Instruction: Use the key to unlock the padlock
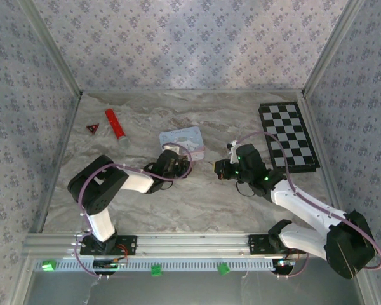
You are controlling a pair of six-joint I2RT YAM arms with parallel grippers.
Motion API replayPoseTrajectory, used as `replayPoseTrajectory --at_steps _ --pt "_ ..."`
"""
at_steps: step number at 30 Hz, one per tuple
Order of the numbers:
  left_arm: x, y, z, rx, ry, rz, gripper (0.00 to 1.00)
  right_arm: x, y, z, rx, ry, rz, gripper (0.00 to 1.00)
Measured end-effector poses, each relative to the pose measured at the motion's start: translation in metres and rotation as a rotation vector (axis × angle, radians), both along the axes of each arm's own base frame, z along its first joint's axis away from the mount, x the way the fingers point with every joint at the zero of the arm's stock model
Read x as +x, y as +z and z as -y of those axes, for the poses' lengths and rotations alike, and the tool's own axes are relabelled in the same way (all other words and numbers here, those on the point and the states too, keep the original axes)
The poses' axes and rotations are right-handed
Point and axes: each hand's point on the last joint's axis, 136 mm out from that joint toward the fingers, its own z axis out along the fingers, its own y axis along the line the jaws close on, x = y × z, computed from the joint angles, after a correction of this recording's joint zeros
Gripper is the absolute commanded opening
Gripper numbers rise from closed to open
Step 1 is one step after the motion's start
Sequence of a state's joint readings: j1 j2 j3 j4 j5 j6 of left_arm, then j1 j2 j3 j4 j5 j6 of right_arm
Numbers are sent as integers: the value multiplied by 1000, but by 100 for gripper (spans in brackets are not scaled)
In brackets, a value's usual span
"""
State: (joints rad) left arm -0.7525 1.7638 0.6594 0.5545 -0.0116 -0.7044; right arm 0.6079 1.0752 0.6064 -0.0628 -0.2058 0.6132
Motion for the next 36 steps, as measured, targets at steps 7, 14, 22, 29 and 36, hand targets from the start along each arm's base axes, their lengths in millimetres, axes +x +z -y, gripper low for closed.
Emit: replayPoseTrajectory --at_steps 7,14,22,29,36 --pt "1 2 1 -13 7 -1 28 0 0 0 1 0 -1 0" --pt "2 2 -1 -21 16 -8 29 0 -1 -1 22 -18 -17 0" --pt "1 2 1 -34 13 -15 27 0 -1 -1 32 -28 -28 0" --pt "3 5 2 -59 18 -19 22 0 -1 -1 33 -27 -29 0" --pt "3 8 3 -84 18 -33 16 0 -5 -5 51 -28 -57 0"
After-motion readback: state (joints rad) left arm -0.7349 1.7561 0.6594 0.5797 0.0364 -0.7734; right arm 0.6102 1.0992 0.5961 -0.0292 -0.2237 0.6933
